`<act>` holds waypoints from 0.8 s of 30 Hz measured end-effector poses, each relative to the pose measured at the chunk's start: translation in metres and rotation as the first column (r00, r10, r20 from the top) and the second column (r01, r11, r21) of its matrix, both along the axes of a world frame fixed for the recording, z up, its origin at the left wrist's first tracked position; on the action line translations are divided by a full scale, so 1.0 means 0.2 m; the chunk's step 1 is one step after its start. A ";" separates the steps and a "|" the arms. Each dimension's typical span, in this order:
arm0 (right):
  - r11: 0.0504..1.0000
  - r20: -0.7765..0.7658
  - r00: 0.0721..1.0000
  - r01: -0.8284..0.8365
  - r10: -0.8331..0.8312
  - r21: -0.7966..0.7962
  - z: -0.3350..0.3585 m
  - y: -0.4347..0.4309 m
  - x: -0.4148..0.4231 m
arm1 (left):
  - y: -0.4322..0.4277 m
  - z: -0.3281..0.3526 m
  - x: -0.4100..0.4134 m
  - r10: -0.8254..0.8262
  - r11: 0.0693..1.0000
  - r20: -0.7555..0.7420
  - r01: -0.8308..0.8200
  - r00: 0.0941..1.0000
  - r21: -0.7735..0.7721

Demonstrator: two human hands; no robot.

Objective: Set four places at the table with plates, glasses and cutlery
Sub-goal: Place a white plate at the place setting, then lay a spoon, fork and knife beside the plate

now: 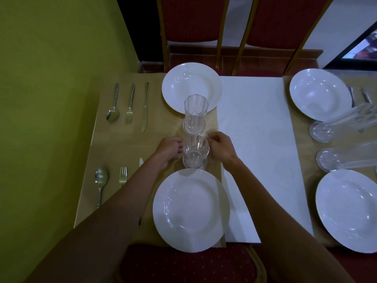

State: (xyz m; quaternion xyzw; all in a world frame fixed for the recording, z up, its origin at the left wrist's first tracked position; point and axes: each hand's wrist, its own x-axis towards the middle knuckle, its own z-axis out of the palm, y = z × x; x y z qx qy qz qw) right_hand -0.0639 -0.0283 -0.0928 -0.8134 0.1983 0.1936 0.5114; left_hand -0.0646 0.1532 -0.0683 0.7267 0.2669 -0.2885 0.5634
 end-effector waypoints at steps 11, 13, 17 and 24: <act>0.982 -0.079 0.988 0.142 -0.133 0.126 0.27 -0.06 -0.45 | 0.17 -0.04 -0.28 0.144 0.990 0.121 -0.142 0.982 -0.023; 0.991 -0.141 0.988 -0.042 0.060 0.126 0.30 -0.02 -0.48 | 0.22 -0.02 -0.35 0.170 0.986 0.148 -0.168 0.974 -0.024; 0.946 -0.203 0.927 -0.291 0.316 0.144 0.34 0.12 -0.53 | 0.33 0.01 -0.49 0.206 0.978 0.144 -0.203 0.968 -0.040; 0.858 -0.149 0.845 -0.511 0.513 0.059 0.31 0.50 -0.59 | 0.62 0.00 -0.64 0.364 0.912 0.206 -0.392 0.908 0.119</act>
